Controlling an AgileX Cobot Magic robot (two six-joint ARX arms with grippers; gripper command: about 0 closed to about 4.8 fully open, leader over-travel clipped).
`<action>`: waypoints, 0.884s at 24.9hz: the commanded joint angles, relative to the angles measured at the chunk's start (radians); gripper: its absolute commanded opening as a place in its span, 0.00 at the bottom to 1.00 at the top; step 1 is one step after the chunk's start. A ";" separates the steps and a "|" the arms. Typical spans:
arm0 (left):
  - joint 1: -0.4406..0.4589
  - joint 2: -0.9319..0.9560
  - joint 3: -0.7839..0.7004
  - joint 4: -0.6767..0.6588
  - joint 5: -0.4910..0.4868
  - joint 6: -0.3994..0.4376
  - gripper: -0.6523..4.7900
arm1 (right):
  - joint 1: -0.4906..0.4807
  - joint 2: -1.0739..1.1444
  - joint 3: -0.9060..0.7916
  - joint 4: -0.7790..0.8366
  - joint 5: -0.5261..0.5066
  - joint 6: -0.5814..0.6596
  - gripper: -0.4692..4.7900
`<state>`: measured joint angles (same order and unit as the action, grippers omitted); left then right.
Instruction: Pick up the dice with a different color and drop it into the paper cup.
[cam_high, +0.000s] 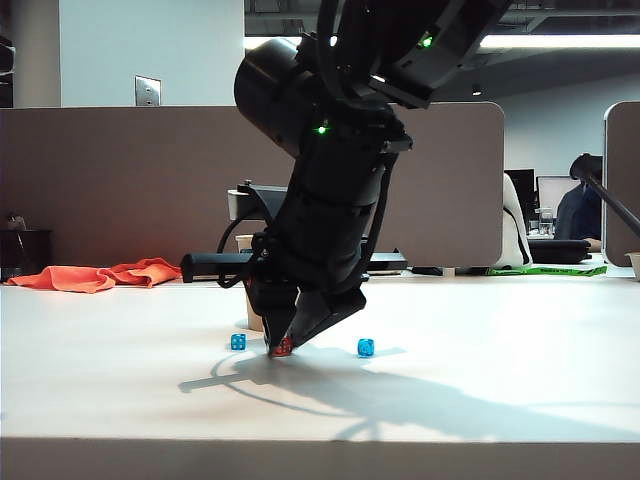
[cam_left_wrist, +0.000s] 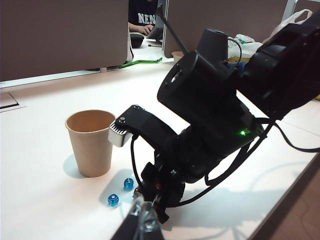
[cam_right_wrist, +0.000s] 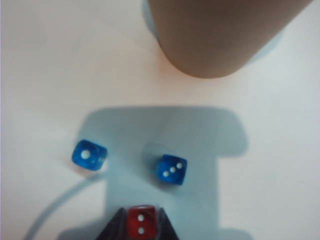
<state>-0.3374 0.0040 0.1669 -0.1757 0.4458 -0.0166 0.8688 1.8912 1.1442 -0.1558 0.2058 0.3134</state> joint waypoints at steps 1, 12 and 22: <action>-0.001 0.001 0.006 0.013 0.008 0.001 0.11 | 0.004 -0.001 0.018 -0.002 -0.003 0.001 0.24; -0.001 0.001 0.006 0.013 0.008 0.001 0.11 | 0.004 -0.001 0.114 -0.087 -0.002 0.001 0.24; -0.001 0.001 0.006 0.013 0.007 0.001 0.11 | 0.004 -0.001 0.114 -0.171 -0.002 0.001 0.39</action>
<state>-0.3374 0.0040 0.1669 -0.1757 0.4458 -0.0166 0.8703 1.8935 1.2560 -0.3344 0.2050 0.3134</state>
